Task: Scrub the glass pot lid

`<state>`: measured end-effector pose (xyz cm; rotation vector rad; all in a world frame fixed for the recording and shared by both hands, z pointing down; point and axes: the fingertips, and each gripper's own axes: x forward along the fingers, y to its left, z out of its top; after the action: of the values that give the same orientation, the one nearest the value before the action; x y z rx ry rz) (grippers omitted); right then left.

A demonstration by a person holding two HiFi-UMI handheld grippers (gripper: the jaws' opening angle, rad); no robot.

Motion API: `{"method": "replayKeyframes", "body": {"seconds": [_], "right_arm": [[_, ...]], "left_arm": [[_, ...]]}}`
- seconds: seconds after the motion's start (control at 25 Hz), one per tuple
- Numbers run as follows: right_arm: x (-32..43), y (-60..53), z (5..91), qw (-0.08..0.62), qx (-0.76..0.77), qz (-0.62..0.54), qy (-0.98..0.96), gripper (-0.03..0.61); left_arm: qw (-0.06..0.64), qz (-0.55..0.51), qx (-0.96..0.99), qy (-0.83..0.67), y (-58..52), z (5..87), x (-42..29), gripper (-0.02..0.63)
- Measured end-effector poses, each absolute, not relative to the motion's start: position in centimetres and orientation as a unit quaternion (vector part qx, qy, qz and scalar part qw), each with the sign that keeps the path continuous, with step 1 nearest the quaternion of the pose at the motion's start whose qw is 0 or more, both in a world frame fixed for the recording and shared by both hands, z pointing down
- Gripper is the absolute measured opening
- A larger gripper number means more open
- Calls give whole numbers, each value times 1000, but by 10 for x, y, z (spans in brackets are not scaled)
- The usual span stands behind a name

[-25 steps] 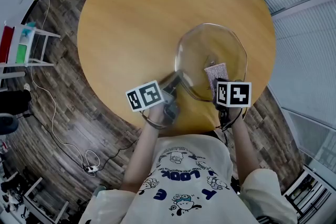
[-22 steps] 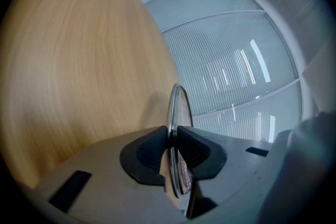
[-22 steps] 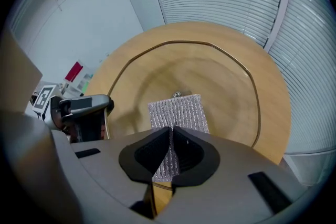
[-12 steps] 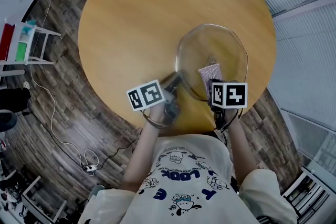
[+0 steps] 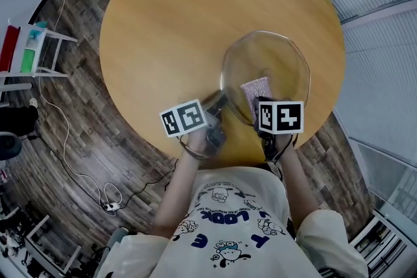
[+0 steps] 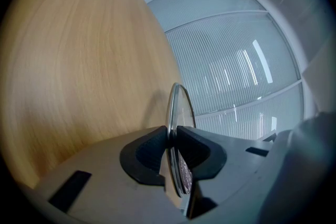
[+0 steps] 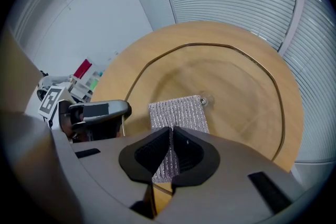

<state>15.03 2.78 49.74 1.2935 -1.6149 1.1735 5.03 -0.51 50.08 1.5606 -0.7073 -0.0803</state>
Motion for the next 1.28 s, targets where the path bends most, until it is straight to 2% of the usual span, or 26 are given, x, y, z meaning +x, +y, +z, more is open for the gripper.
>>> {"method": "replayKeyframes", "body": {"seconds": [1.28], "right_arm": [[115, -1, 496, 376, 480, 437, -662, 43]], "left_arm": [[658, -34, 688, -306, -3, 502, 49, 74]]}}
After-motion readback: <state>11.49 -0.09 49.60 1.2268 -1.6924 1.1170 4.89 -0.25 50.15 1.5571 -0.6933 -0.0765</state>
